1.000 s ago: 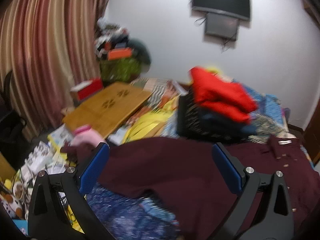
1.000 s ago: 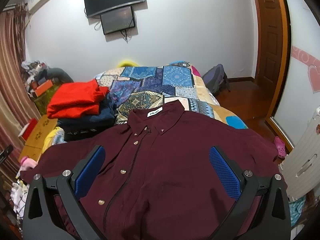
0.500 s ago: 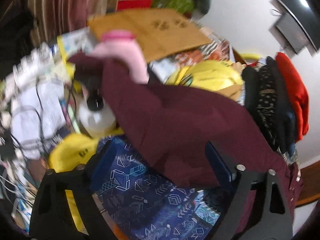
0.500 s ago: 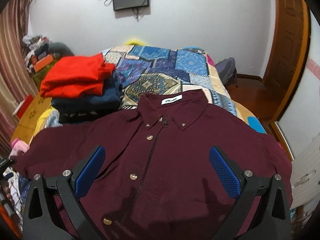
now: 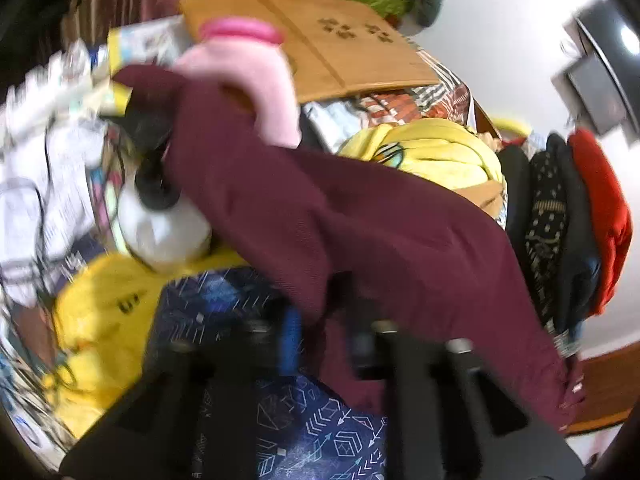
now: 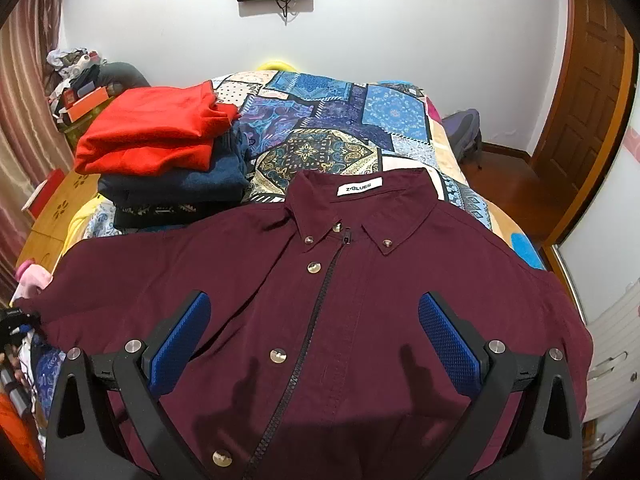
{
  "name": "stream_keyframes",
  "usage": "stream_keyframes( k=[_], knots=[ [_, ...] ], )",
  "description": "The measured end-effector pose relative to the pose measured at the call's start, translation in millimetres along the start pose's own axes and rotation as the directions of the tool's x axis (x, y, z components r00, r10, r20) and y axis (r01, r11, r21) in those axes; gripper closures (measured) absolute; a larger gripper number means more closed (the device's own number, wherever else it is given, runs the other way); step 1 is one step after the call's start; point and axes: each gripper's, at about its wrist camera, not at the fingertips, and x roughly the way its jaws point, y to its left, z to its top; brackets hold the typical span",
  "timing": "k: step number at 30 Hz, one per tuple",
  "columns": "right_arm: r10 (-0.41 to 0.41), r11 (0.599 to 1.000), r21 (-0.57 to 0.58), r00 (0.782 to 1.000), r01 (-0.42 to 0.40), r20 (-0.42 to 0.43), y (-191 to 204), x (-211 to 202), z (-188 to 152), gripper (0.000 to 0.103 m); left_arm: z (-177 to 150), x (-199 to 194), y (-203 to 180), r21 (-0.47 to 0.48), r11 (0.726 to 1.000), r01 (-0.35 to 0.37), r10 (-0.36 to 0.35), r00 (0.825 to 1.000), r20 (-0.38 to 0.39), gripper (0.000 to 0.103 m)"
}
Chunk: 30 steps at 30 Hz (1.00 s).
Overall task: Fold large clothes
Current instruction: 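Grasp the maroon shirt's sleeve with the left gripper and lift it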
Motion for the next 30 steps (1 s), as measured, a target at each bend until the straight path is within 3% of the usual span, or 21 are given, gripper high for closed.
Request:
stream_keyframes(
  k=[7,11,13,15,19,23,30],
  knots=[
    [-0.002,1.000,0.010,1.000,0.002,0.017,-9,-8,-1,0.000,11,-44,-61,0.155,0.988,0.012,-0.034,0.990,0.140,0.098],
    [0.004,1.000,0.023,1.000,-0.004,0.028,-18,-13,-3,0.000,15,-82,-100,0.223,0.970,0.096,-0.141,0.971,0.196,0.100],
    [0.004,1.000,0.031,0.999,-0.005,0.037,-23,-15,-4,0.000,13,-103,-124,0.277,0.947,0.160,-0.223,0.951,0.213,0.100],
    [0.005,0.999,0.040,0.999,-0.006,0.045,-28,-18,-5,0.000,7,-119,-149,0.334,0.925,0.180,-0.267,0.935,0.234,0.100],
    [0.004,0.999,0.051,0.998,-0.008,0.066,-40,-26,-7,0.000,-12,-149,-207,0.459,0.849,0.262,-0.392,0.895,0.214,0.100],
    [-0.013,0.998,0.061,0.996,0.007,0.090,-51,-32,-9,0.000,-44,-163,-268,0.575,0.747,0.333,-0.489,0.862,0.136,0.100],
    [-0.015,0.996,0.087,0.996,0.008,0.086,-73,-38,-18,0.000,-122,-139,-345,0.678,0.589,0.440,-0.525,0.846,-0.093,0.100]
  ],
)
